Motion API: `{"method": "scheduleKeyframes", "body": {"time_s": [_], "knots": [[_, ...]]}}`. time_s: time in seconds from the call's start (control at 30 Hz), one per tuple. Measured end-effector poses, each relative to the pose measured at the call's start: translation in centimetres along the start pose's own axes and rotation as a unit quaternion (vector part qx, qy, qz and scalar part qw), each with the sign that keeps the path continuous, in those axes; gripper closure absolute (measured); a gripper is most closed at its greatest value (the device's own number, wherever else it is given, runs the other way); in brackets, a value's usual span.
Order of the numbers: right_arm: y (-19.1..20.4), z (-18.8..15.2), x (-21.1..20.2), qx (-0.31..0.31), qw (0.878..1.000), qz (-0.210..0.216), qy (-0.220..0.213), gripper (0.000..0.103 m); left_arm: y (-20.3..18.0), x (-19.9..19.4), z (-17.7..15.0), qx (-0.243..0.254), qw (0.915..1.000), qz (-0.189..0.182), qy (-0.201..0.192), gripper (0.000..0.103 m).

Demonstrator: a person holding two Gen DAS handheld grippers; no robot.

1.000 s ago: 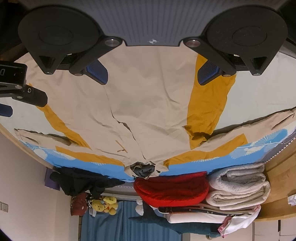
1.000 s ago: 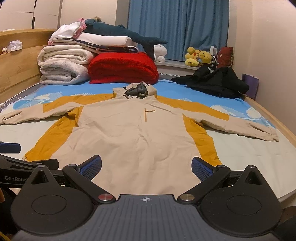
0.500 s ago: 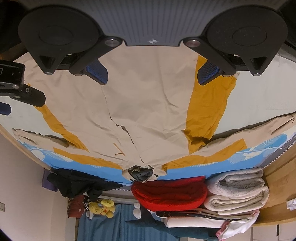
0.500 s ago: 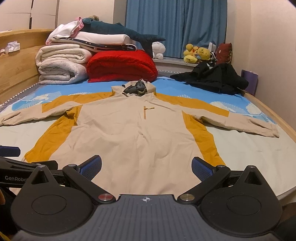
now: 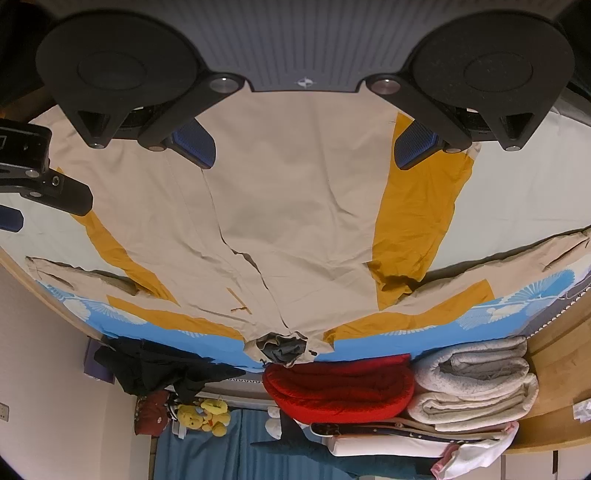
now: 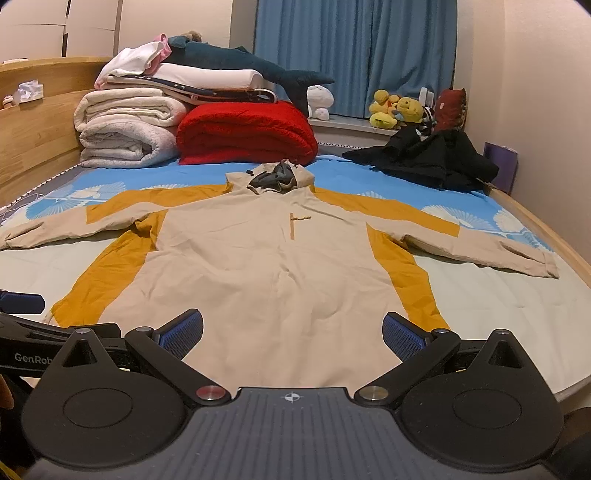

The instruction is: Fold large clothes

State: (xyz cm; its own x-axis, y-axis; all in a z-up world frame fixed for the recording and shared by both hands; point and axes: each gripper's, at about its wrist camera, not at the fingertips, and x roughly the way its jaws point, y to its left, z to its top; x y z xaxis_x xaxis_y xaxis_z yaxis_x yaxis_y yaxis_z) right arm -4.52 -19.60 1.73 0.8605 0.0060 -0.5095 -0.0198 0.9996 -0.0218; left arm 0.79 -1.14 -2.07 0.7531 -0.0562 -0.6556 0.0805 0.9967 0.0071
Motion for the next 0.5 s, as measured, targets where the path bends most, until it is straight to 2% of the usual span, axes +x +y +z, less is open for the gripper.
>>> {"method": "scheduleKeyframes", "body": {"time_s": [0.5], "knots": [[0.24,0.06,-0.15,-0.008,1.000,0.009,-0.001,0.001,-0.08,-0.01,-0.01,-0.001,1.0000,0.001,0.001,0.000]]}}
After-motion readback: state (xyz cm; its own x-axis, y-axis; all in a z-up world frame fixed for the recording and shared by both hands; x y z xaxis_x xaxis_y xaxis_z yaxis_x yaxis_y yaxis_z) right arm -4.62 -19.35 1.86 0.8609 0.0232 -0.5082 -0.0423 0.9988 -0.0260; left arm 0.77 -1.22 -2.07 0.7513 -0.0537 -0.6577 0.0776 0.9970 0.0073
